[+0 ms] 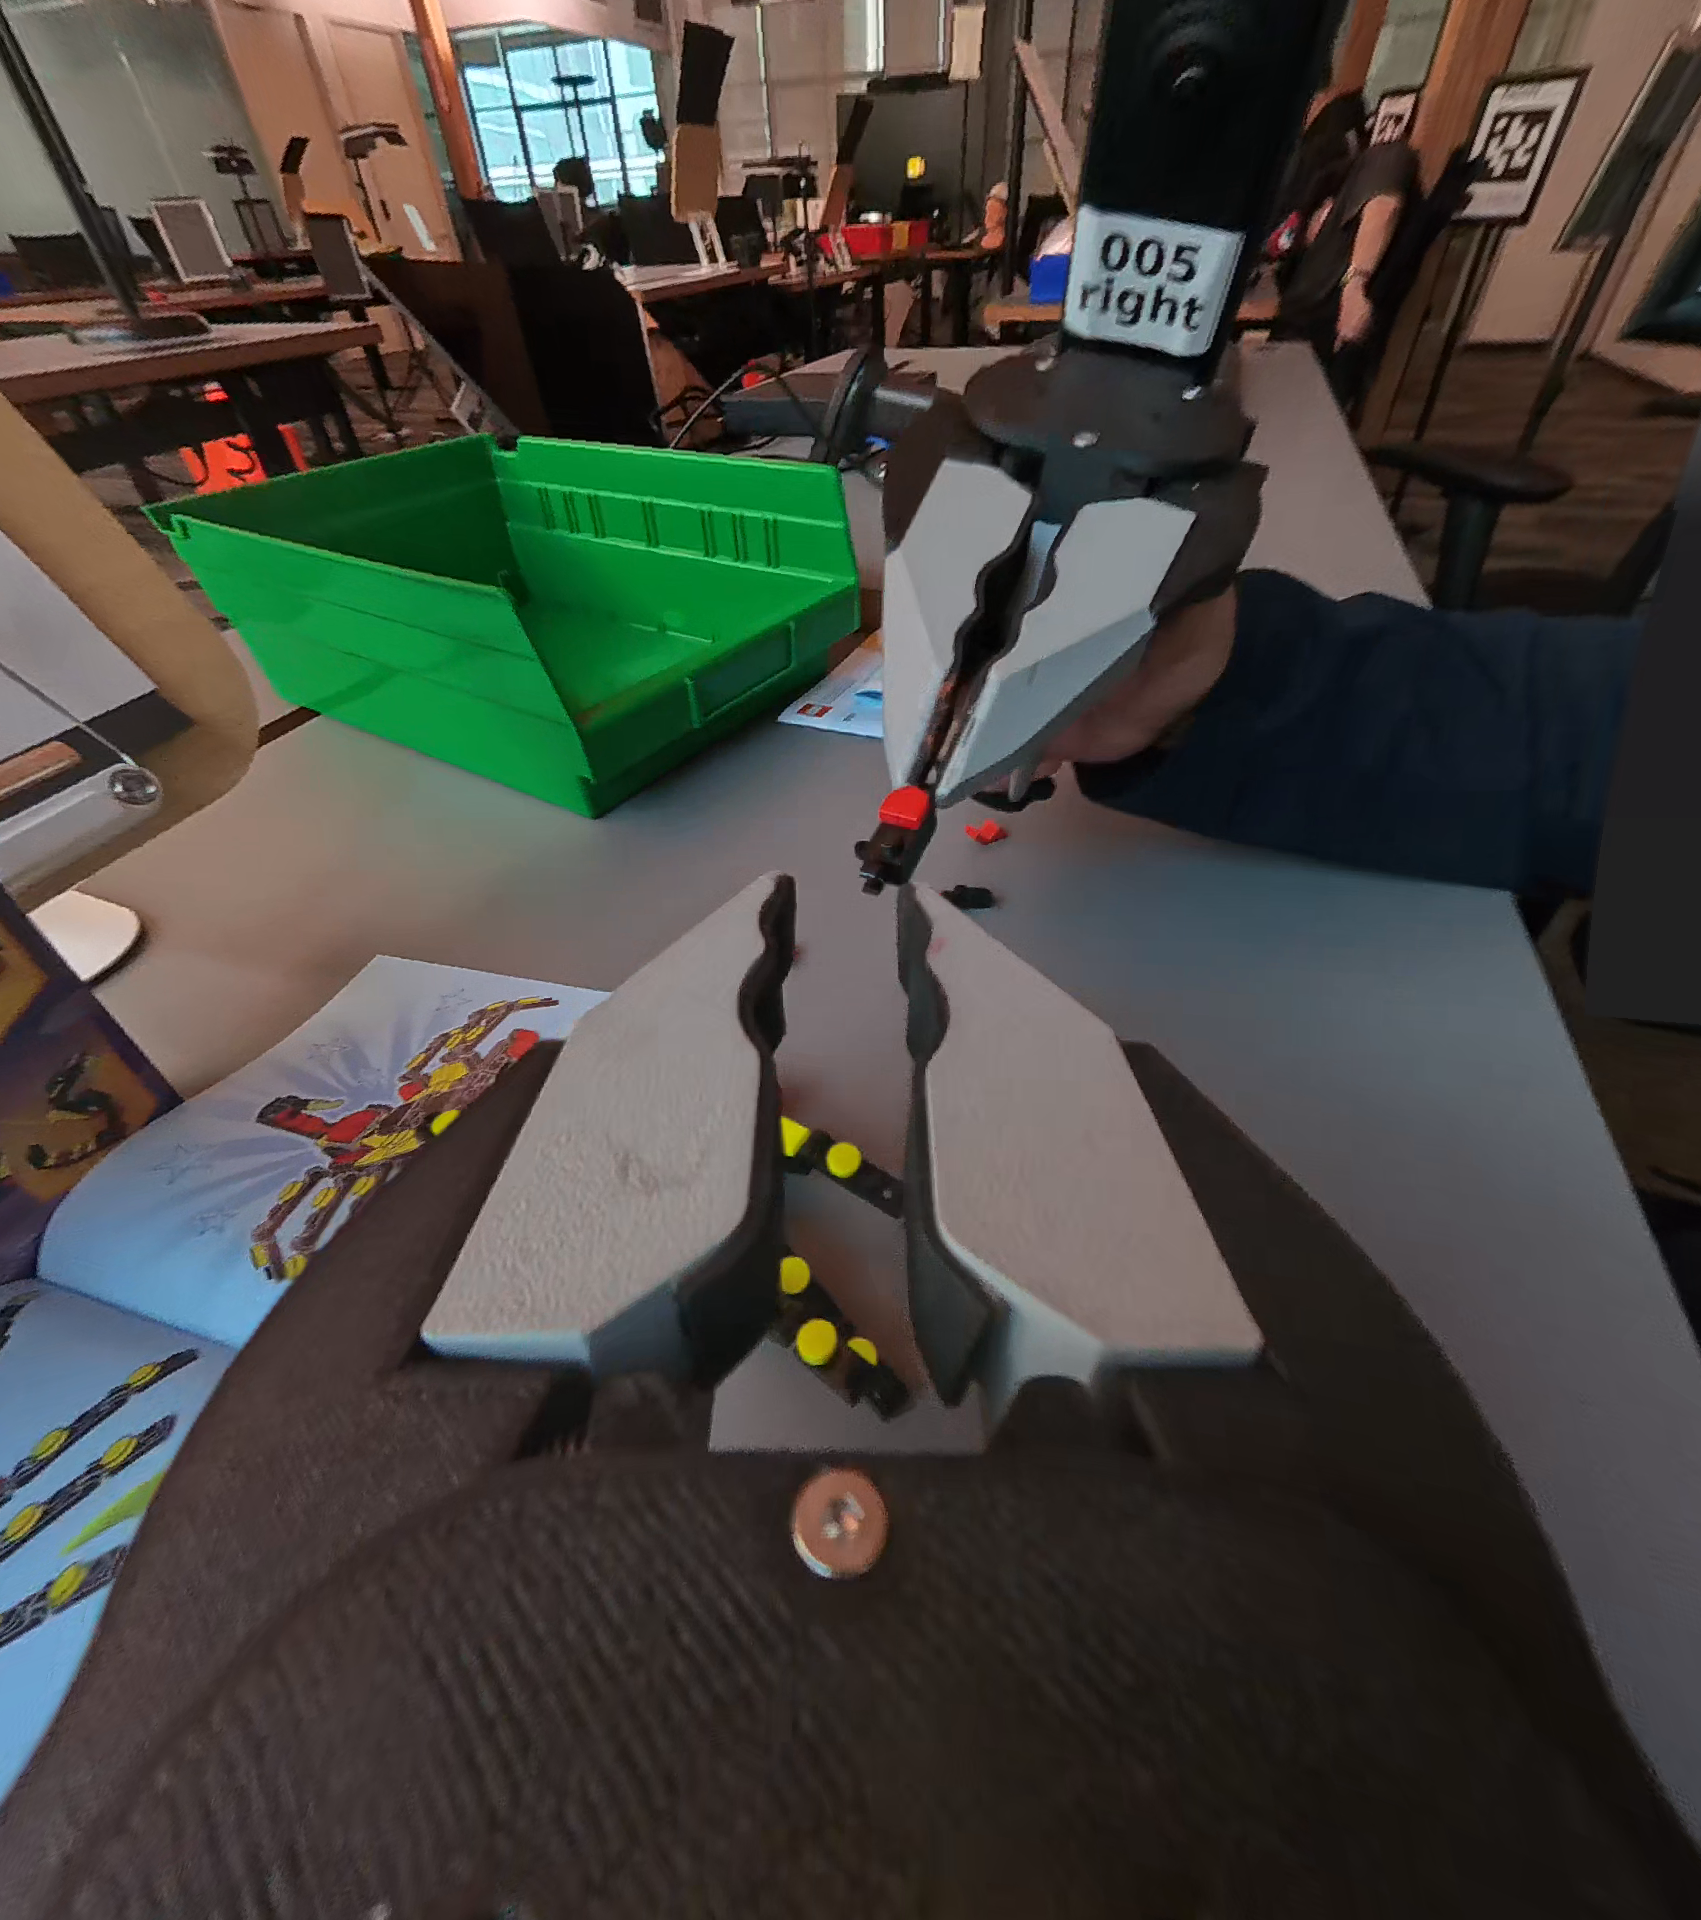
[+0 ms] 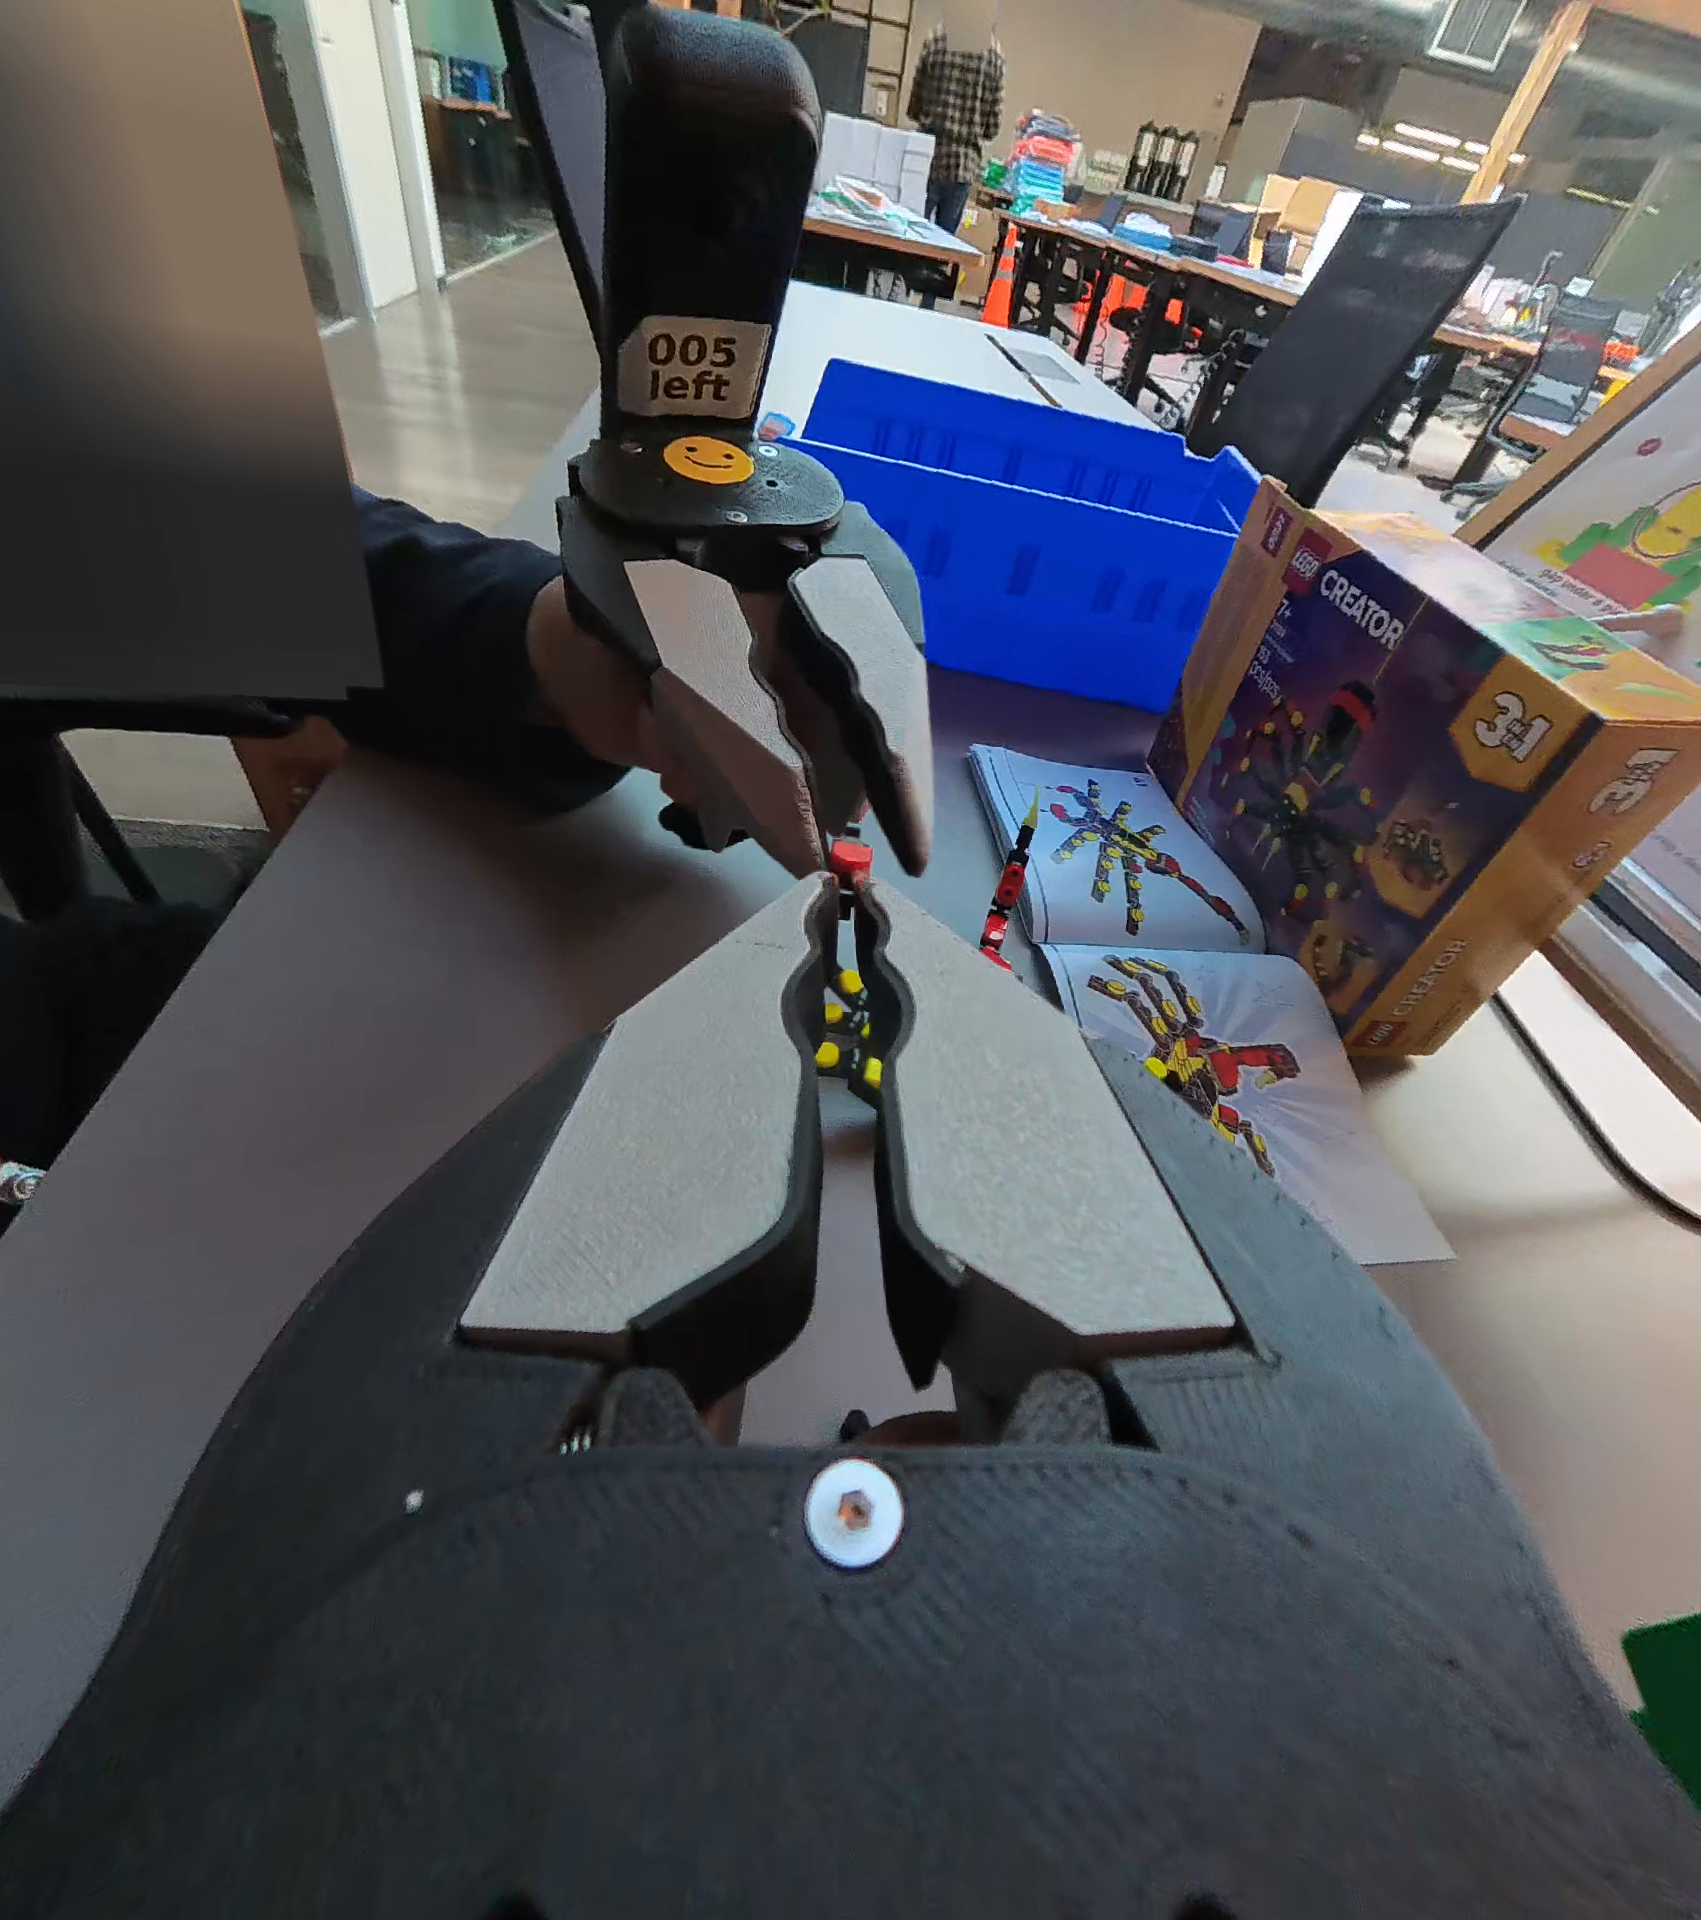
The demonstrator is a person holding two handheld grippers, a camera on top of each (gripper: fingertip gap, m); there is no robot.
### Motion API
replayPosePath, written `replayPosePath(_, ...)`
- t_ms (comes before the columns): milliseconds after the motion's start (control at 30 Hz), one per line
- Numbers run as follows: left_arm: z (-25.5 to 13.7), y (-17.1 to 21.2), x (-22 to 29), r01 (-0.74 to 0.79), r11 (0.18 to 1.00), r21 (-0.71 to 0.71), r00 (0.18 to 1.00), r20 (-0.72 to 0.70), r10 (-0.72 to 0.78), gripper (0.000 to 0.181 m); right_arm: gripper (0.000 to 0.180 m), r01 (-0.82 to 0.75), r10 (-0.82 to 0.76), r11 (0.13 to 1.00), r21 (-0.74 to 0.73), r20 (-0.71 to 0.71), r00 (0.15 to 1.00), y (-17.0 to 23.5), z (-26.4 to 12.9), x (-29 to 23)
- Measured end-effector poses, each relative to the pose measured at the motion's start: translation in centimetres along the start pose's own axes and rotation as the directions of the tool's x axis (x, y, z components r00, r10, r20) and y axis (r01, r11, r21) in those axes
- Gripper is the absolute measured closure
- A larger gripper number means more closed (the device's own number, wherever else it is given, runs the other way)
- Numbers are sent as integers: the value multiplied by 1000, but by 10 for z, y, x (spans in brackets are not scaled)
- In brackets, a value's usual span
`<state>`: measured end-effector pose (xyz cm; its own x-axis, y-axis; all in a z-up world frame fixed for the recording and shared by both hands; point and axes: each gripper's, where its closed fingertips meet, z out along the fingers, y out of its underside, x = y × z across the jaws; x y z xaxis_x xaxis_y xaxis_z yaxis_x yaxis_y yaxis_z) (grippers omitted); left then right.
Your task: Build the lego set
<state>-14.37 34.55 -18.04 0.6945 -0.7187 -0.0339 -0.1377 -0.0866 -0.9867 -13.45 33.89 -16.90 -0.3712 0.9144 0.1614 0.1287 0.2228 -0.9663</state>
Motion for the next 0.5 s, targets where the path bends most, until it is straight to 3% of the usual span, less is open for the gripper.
replayPosePath(100,-2,-7,5,21,999,43,999,-39,-20,171,180,-44,43,998,44,21,999,-4,-1,0)
replayPosePath(300,-4,-15,11,106,990,88,989,-114,-96,164,180,-106,101,990,94,58,993,-10,-1,-1)
replayPosePath(500,-3,-14,21,111,990,91,980,-174,-93,176,180,-143,131,983,111,112,985,-11,6,-10)
